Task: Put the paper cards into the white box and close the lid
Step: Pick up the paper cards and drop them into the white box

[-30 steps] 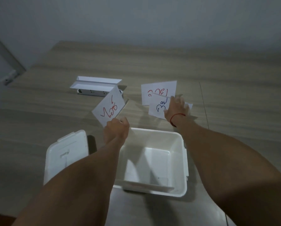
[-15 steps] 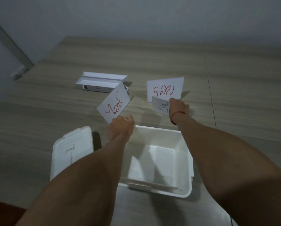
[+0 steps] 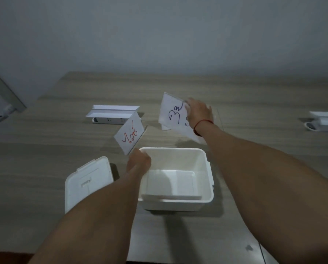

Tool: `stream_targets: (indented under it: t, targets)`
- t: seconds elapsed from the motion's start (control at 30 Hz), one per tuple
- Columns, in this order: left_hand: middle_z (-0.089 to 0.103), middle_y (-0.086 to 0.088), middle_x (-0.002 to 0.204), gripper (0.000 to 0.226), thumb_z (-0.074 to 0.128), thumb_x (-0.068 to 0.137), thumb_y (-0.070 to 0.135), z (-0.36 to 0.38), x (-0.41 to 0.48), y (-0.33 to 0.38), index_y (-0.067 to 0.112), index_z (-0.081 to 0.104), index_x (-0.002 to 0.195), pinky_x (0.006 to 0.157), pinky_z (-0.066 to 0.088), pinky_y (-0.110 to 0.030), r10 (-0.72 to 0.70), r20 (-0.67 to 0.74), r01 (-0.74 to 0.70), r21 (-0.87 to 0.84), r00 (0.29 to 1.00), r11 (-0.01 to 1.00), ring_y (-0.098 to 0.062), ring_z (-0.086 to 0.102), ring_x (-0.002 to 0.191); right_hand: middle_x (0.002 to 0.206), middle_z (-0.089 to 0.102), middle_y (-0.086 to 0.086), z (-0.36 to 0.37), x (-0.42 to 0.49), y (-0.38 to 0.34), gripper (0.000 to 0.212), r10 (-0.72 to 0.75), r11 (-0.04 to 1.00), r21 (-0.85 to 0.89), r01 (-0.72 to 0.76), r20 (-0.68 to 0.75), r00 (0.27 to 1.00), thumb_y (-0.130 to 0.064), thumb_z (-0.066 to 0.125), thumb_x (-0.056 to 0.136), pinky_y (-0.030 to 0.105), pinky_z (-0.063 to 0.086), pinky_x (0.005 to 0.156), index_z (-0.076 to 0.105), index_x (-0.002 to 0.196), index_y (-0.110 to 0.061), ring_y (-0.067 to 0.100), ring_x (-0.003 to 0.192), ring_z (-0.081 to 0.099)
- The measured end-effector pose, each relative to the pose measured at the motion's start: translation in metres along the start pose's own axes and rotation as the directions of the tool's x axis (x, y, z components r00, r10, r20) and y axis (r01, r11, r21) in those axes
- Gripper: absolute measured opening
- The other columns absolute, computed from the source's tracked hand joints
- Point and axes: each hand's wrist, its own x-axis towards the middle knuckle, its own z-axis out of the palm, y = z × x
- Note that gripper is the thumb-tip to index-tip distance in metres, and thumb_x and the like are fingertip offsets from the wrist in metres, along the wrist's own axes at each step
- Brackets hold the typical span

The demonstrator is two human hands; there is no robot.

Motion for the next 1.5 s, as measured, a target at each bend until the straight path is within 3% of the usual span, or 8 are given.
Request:
stream_targets:
  t: [0.23, 0.47, 0.57, 0.67, 0.73, 0.83, 1.0, 1.5]
  targets:
    - [0.052, -0.023, 0.133, 0.039, 0.033, 0.101, 0.018, -0.007, -0.012, -0.024, 0.0, 0.044, 0.133, 0.101, 0.047, -0.045, 0.008, 0.036, -0.004, -0.112, 0.999, 0.994, -0.038, 0.052, 0.121, 0.121, 0.063, 0.012, -0.013, -0.052, -0.005, 0.027, -0.024, 0.973, 0.225, -0.056, 0.339, 0.941, -0.023, 0.047, 0.096, 0.03, 0.043, 0.094, 0.064, 0.113, -0.012, 0.029, 0.113, 0.058]
    - [0.054, -0.024, 0.132, 0.044, 0.027, 0.103, 0.025, -0.004, -0.012, -0.043, -0.001, 0.049, 0.132, 0.101, 0.042, -0.04, 0.039, 0.039, -0.028, -0.244, 0.999, 0.969, -0.036, 0.051, 0.122, 0.113, 0.066, 0.001, 0.007, -0.113, 0.001, 0.025, 0.009, 0.997, 0.05, -0.056, 0.662, 0.749, -0.028, 0.055, 0.087, 0.034, 0.051, 0.094, 0.071, 0.107, -0.024, 0.023, 0.103, 0.062]
    - [0.054, -0.023, 0.132, 0.043, 0.028, 0.103, 0.025, 0.0, -0.012, -0.044, 0.0, 0.049, 0.131, 0.102, 0.043, -0.042, 0.052, 0.018, -0.046, -0.244, 0.998, 0.969, -0.037, 0.051, 0.122, 0.115, 0.067, 0.001, 0.017, -0.13, 0.002, 0.026, 0.07, 0.997, -0.047, -0.056, 0.835, 0.546, -0.019, 0.057, 0.089, 0.028, 0.055, 0.077, 0.07, 0.113, -0.02, 0.021, 0.104, 0.066]
    - [0.056, -0.022, 0.127, 0.04, 0.028, 0.103, 0.025, 0.004, -0.012, -0.046, 0.003, 0.05, 0.128, 0.099, 0.045, -0.043, 0.059, -0.013, -0.06, -0.237, 0.998, 0.97, -0.037, 0.053, 0.117, 0.122, 0.069, 0.0, 0.023, -0.138, 0.002, 0.03, 0.181, 0.981, -0.148, -0.13, 0.937, 0.3, -0.017, 0.059, 0.091, 0.034, 0.05, 0.099, 0.068, 0.119, -0.016, 0.02, 0.115, 0.065]
    - [0.057, -0.022, 0.125, 0.039, 0.028, 0.103, 0.025, 0.006, -0.011, -0.045, 0.003, 0.05, 0.126, 0.096, 0.046, -0.042, 0.064, -0.039, -0.071, -0.201, 0.997, 0.977, -0.038, 0.055, 0.115, 0.117, 0.071, 0.0, 0.023, -0.137, 0.004, 0.029, 0.194, 0.978, -0.155, -0.139, 0.918, 0.347, -0.017, 0.063, 0.087, 0.034, 0.049, 0.1, 0.07, 0.114, -0.018, 0.018, 0.111, 0.067]
    - [0.058, -0.021, 0.123, 0.038, 0.028, 0.103, 0.025, 0.009, -0.005, -0.041, 0.003, 0.052, 0.123, 0.094, 0.047, -0.04, 0.068, -0.077, -0.08, -0.169, 0.995, 0.982, -0.037, 0.056, 0.113, 0.106, 0.07, 0.009, 0.024, -0.124, 0.007, 0.029, 0.171, 0.985, -0.128, -0.115, 0.804, 0.57, -0.013, 0.061, 0.087, 0.028, 0.051, 0.089, 0.07, 0.114, -0.013, 0.022, 0.103, 0.068]
    - [0.058, -0.02, 0.122, 0.037, 0.027, 0.103, 0.022, 0.01, 0.02, -0.028, 0.003, 0.052, 0.121, 0.096, 0.049, -0.044, 0.077, -0.108, -0.093, -0.156, 0.991, 0.983, -0.036, 0.056, 0.113, 0.132, 0.057, 0.007, 0.03, -0.099, 0.019, 0.031, 0.252, 0.967, -0.159, -0.199, 0.505, 0.826, -0.016, 0.056, 0.091, 0.037, 0.042, 0.106, 0.061, 0.121, -0.016, 0.027, 0.123, 0.054]
    - [0.061, -0.022, 0.114, 0.04, 0.025, 0.103, 0.024, 0.014, 0.124, 0.03, -0.001, 0.054, 0.114, 0.082, 0.043, -0.039, 0.13, -0.162, -0.136, -0.029, 0.978, 0.99, -0.036, 0.056, 0.107, 0.137, 0.051, 0.016, 0.079, -0.008, 0.04, 0.041, 0.264, 0.964, -0.124, -0.235, 0.374, 0.889, 0.002, 0.041, 0.093, 0.037, 0.043, 0.104, 0.049, 0.133, -0.003, 0.03, 0.133, 0.041]
